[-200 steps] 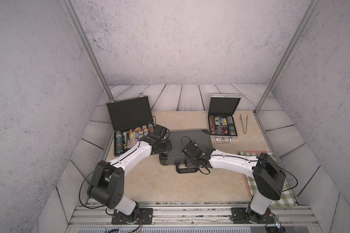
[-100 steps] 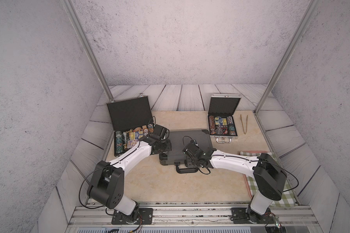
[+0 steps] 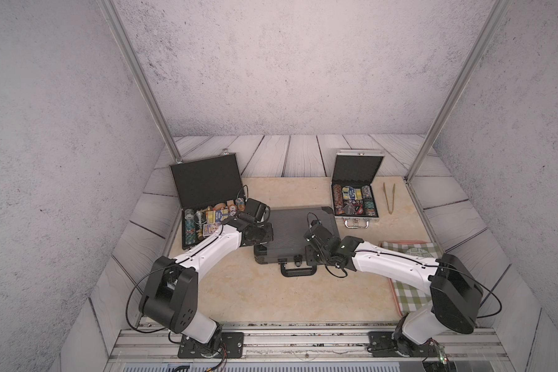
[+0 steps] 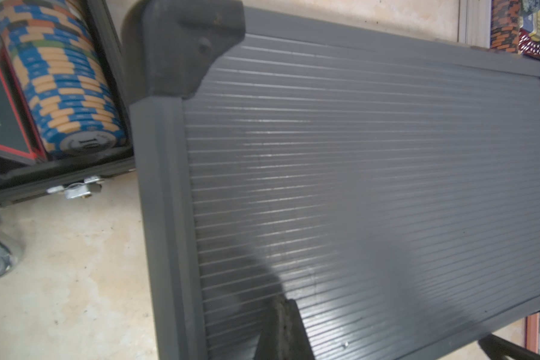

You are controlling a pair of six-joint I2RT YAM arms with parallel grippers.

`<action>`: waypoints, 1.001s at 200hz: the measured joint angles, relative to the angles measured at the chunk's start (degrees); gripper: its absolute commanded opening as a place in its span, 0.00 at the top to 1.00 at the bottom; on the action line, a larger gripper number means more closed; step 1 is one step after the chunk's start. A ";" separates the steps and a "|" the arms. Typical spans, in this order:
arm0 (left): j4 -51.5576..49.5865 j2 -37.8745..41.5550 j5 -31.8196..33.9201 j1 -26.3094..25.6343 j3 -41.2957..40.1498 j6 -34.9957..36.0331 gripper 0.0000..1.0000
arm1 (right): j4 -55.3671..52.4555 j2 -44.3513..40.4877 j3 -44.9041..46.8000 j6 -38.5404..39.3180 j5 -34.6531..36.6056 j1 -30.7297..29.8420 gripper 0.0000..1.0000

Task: Close the poker set cases
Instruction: Fasten the fastener on the poker set case.

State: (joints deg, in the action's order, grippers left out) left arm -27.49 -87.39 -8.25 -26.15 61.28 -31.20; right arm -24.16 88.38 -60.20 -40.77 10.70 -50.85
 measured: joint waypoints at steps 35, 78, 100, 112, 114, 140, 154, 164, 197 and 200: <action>-2.36 0.00 1.07 -0.57 0.92 1.09 1.00 | 2.73 -1.53 -0.02 2.21 -0.68 2.99 0.58; -4.04 -0.11 1.75 -0.94 1.42 2.56 1.00 | 2.12 -4.31 -0.39 5.14 -3.10 3.58 0.58; -3.78 -0.31 1.77 -0.98 1.42 2.56 1.00 | 1.68 -5.07 -2.60 7.28 -4.52 3.91 0.58; -3.48 -0.39 1.77 -1.01 1.42 2.54 1.00 | 1.53 -4.83 -4.20 8.50 -5.62 4.46 0.59; -3.37 -0.42 1.77 -1.01 1.40 2.51 1.00 | 1.53 -4.74 -4.46 8.72 -5.84 4.59 0.59; -2.23 -0.55 1.77 -1.03 1.11 2.49 1.00 | 2.45 -1.92 -7.32 10.64 -8.76 5.88 0.62; -2.14 -0.55 1.77 -1.03 1.09 2.49 1.00 | 3.37 0.79 -7.61 11.30 -10.38 6.23 0.64; -2.12 -0.55 1.79 -1.03 1.09 2.51 1.00 | 3.80 2.97 -7.37 11.50 -11.43 6.36 0.65; -2.64 -0.79 3.21 -2.38 1.51 4.42 1.00 | 11.19 5.60 -2.78 10.93 -14.25 6.69 0.66; -2.64 -0.83 3.45 -2.64 1.64 4.68 1.00 | 12.13 5.53 -2.27 10.80 -14.49 6.69 0.66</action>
State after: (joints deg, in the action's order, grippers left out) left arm -30.13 -88.23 -4.80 -28.80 62.92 -26.52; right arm -12.03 93.91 -62.48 -29.98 -3.79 -44.16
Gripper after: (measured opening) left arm 0.041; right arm 0.343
